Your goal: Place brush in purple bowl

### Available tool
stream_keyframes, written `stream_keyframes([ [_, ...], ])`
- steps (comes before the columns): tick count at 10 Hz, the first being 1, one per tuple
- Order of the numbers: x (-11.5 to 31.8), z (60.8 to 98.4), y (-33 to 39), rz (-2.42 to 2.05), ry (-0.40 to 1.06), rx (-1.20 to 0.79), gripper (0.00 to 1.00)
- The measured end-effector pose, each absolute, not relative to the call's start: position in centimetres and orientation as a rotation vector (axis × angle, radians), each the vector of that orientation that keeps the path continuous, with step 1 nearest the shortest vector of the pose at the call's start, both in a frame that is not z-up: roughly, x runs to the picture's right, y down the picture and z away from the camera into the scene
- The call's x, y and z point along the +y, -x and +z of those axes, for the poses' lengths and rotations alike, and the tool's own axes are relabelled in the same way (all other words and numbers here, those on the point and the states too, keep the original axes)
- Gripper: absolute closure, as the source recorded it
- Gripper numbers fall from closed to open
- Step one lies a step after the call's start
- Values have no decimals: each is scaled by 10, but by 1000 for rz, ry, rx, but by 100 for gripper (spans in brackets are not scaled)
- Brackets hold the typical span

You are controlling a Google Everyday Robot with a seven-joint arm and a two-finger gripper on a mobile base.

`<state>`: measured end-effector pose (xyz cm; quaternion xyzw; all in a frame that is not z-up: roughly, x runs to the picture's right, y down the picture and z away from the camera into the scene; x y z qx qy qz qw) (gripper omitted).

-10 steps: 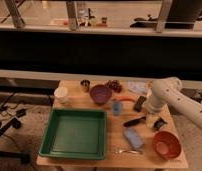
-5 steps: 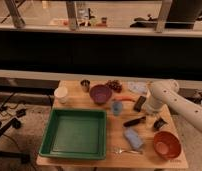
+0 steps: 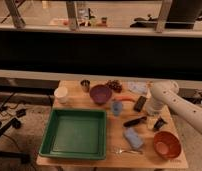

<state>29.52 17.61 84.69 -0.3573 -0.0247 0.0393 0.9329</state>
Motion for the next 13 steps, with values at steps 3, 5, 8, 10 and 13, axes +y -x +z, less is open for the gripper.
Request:
stream_keyframes([
  [3, 179, 849, -296, 77, 741, -51, 20],
  [5, 181, 852, -295, 71, 750, -58, 20],
  [8, 184, 856, -296, 66, 765, -66, 20],
  [10, 185, 858, -296, 64, 773, -69, 20],
  [13, 187, 860, -297, 62, 784, -75, 37],
])
